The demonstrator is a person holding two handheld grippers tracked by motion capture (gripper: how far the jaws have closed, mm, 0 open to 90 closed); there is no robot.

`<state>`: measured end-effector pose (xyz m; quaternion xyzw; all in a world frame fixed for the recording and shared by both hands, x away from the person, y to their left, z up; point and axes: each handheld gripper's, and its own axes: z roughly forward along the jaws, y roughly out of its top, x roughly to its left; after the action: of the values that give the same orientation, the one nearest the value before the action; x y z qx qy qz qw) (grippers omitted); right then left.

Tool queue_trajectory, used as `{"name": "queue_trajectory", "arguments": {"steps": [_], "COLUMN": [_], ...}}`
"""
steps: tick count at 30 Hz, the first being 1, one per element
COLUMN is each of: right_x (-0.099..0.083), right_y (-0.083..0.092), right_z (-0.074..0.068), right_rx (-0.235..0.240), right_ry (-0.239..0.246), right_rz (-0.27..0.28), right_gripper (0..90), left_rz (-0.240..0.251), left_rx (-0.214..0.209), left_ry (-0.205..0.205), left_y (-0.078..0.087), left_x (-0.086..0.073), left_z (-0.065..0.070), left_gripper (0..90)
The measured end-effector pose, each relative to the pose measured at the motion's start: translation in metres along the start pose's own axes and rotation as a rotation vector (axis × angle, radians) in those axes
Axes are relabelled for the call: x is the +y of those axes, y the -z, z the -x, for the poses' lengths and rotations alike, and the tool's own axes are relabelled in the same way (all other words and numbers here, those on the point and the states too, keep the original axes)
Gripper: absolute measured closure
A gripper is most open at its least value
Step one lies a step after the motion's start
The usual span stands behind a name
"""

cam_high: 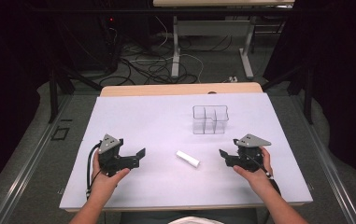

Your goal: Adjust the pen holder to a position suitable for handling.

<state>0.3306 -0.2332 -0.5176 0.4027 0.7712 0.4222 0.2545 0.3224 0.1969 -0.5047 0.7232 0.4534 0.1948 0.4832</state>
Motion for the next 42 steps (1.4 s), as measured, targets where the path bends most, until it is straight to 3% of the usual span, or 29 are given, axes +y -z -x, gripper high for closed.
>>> {"name": "queue_trajectory", "arguments": {"steps": [4, 6, 10, 12, 16, 19, 24, 27, 32, 42], "right_x": [0.005, 0.009, 0.014, 0.02, 0.028, 0.032, 0.041, 0.045, 0.051, 0.06], "right_y": [-0.001, -0.004, -0.006, -0.008, -0.014, -0.02, -0.027, -0.031, -0.036, -0.043], "right_z": [0.001, 0.0, -0.004, -0.008, -0.012, -0.015, -0.022, -0.026, -0.028, -0.033], "right_rx": [0.017, 0.037, 0.055, 0.08, 0.104, 0.136, 0.172, 0.194, 0.209, 0.239], "right_ry": [0.037, 0.087, 0.085, 0.138, 0.182, 0.145, 0.164, 0.132, 0.156, 0.168], "right_rz": [-0.005, -0.026, -0.047, -0.059, -0.045, -0.063, -0.111, -0.134, -0.136, -0.208], "right_gripper": [30.6, 30.5, 30.4, 29.7, 29.1, 29.5, 32.6, 35.4, 38.5, 46.4], "left_rz": [0.002, 0.003, 0.002, 0.006, 0.002, 0.001, -0.002, -0.002, -0.001, -0.006], "left_rx": [0.004, 0.008, 0.01, 0.007, 0.007, 0.009, 0.015, 0.014, 0.01, 0.011], "left_ry": [0.003, -0.005, -0.007, -0.004, -0.002, -0.004, -0.002, -0.002, 0.0, -0.009], "left_y": [0.001, 0.002, 0.004, 0.004, 0.004, 0.004, 0.005, 0.005, 0.004, 0.004], "left_x": [0.0, 0.0, -0.001, -0.001, -0.001, -0.002, -0.002, -0.002, -0.002, -0.002], "left_z": [0.0, 0.0, 0.002, 0.003, 0.004, 0.003, 0.002, 0.002, 0.003, 0.003], "left_gripper": [2.6, 3.1, 3.2, 3.2, 3.2, 3.5, 3.5, 3.5, 3.5, 3.6]}}
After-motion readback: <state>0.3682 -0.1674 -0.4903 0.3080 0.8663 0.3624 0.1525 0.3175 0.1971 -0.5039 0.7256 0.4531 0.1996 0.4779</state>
